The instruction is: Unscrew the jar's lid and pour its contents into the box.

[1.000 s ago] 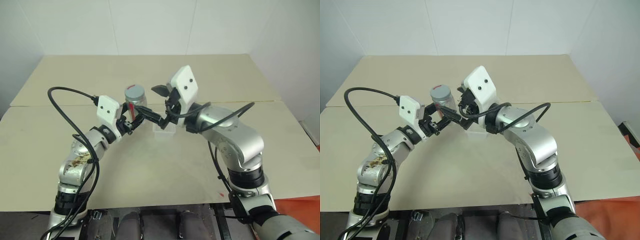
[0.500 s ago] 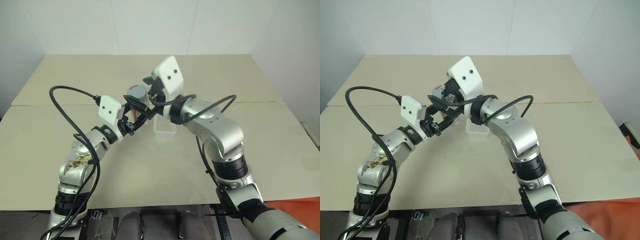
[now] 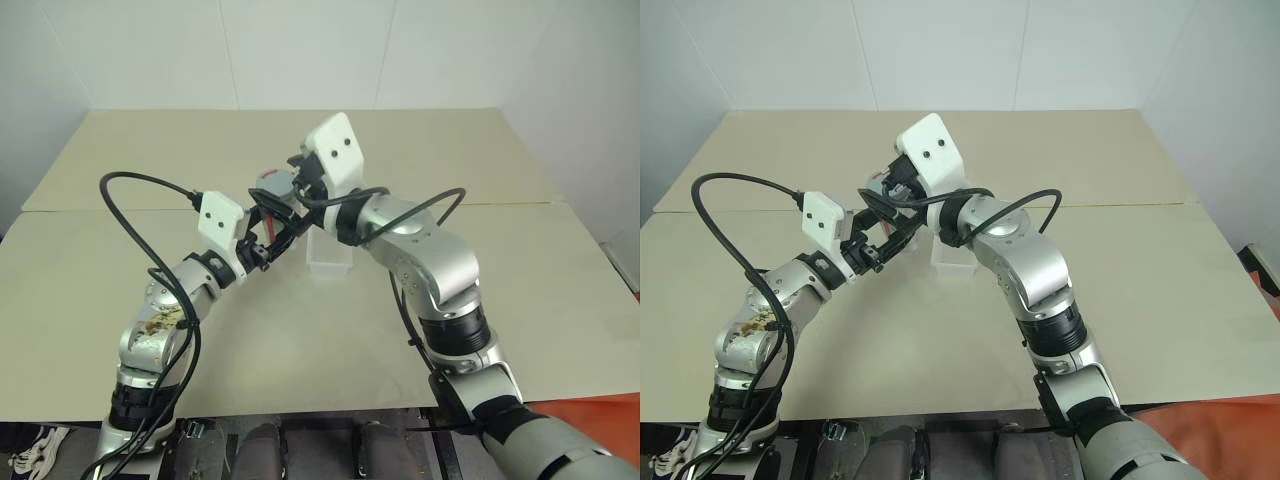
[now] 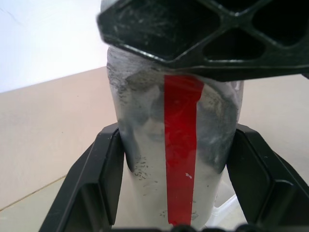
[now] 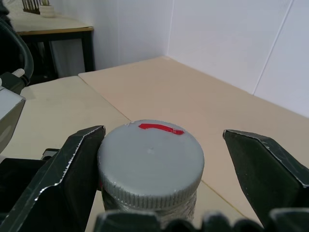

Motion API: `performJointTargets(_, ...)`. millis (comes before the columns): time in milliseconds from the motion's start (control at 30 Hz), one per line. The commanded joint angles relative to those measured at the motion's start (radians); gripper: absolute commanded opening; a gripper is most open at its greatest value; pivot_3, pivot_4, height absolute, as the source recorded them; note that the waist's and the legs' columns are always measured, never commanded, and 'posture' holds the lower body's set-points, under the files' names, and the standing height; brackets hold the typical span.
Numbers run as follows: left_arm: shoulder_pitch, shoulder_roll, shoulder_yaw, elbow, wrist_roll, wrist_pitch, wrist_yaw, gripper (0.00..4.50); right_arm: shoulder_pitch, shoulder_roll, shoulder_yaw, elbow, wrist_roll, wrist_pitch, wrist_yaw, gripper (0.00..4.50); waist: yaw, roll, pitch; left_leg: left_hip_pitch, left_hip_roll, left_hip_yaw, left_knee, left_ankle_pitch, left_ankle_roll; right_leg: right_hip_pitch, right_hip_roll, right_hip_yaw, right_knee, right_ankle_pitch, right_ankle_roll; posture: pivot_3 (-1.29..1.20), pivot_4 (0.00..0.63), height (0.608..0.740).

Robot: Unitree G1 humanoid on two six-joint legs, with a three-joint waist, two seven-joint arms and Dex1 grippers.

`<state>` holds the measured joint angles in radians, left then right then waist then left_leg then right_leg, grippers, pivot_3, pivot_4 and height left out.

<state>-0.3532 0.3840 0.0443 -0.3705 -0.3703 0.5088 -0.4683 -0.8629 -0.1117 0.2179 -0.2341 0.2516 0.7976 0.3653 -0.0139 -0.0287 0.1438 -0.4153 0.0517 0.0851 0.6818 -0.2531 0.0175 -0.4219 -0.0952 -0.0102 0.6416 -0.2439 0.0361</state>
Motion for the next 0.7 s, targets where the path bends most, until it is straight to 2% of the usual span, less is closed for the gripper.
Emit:
performJointTargets(33, -0.002, 0.002, 0.014, -0.040, -0.014, 0.003, 0.007, 2.77, 0.006, -0.015, -0.033, -0.072, 0.009, 0.000, 0.000, 4.45, 0.000, 0.000, 0.000, 0.000, 0.000, 0.000, 0.000, 0.000, 0.000, 0.000, 0.000, 0.000, 0.000, 0.000, 0.000, 0.00, 0.150, 0.740)
performJointTargets(700, -0.004, 0.005, 0.018, -0.043, -0.022, 0.013, 0.009, 2.77, 0.043, -0.056, -0.048, -0.125, 0.032, 0.021, 0.009, 4.45, 0.000, 0.000, 0.000, 0.000, 0.000, 0.000, 0.000, 0.000, 0.000, 0.000, 0.000, 0.000, 0.000, 0.000, 0.000, 0.00, 0.150, 0.740)
